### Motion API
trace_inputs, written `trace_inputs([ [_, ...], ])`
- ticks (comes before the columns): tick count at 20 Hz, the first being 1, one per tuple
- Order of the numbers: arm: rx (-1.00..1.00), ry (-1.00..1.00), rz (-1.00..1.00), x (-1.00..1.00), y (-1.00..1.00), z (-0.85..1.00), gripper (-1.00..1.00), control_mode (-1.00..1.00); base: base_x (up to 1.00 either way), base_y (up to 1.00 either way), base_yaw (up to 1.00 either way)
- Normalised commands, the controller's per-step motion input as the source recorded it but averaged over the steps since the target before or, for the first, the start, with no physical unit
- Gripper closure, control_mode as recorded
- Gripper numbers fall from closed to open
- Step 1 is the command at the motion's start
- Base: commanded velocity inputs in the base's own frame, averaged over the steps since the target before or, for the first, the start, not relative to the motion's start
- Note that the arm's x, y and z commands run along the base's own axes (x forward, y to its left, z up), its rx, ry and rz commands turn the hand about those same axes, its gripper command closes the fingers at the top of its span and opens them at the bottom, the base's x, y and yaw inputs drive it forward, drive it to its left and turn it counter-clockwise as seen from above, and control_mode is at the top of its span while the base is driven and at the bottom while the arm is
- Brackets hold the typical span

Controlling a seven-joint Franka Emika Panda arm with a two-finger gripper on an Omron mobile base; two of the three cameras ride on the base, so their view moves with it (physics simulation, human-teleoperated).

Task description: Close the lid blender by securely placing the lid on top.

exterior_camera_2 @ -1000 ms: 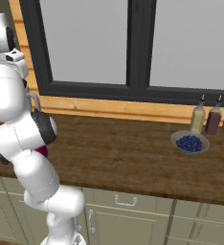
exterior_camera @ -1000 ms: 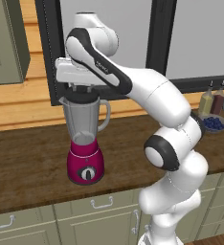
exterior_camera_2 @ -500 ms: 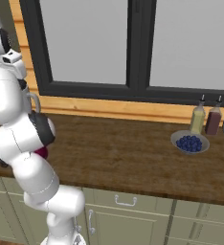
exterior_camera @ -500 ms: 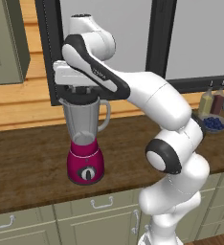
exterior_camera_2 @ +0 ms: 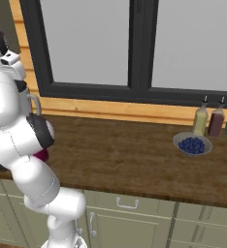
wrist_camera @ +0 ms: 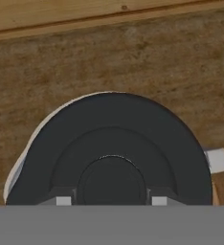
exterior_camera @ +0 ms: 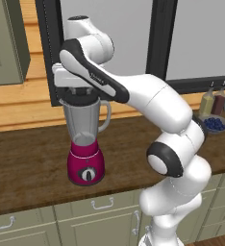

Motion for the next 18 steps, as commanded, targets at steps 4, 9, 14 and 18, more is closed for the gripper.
trace_inputs([
  [4,0.02,-0.10,0.00,-0.22,0.28,-0.77,1.00,-1.00,0.00,0.00,0.00],
  [9,0.00,-0.08,0.00,-0.02,0.26,-0.57,1.00,-1.00,0.00,0.00,0.00],
  [14,0.05,-0.11,0.02,0.00,0.17,-0.45,1.00,-1.00,0.00,0.00,0.00],
  [18,0.17,-0.14,0.06,0.00,-0.15,-0.34,1.00,-1.00,0.00,0.00,0.00],
])
